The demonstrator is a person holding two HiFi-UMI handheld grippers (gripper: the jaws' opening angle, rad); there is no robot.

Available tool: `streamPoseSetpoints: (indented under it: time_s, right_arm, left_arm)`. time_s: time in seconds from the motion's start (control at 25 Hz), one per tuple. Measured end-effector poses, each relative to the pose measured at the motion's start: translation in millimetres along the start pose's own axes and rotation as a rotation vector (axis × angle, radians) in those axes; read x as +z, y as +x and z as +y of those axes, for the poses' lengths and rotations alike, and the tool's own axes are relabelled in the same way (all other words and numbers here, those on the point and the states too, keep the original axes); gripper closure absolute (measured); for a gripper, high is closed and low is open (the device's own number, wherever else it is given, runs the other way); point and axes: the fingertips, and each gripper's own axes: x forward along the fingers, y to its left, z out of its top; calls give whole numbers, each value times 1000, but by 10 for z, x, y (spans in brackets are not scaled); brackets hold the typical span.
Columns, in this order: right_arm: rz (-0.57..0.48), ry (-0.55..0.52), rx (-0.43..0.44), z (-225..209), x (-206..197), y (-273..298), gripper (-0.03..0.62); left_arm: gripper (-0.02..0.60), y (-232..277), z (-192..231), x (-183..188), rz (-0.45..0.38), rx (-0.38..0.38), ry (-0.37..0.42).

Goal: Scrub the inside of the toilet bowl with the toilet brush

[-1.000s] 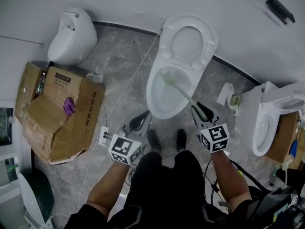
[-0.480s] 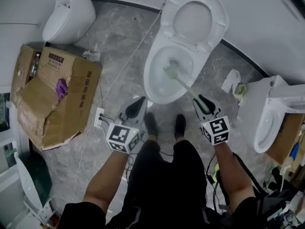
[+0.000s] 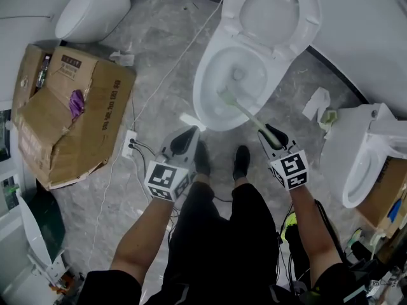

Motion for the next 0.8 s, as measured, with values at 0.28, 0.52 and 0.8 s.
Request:
streamPoseSetpoints:
  time_s: [0.28,0.52,0.8]
  right_arm:
    - [41,-61,83,52,-294,276,482]
    - [83,-101,164,106,-512,445,482]
    - [113,-140,229,114,-638,582,482]
  left_arm:
    - [572,183,109,-323,18,28,-45]
    - [572,282,162,-505,38,37,-61]
    - [572,373,238,-628,50,45,-79]
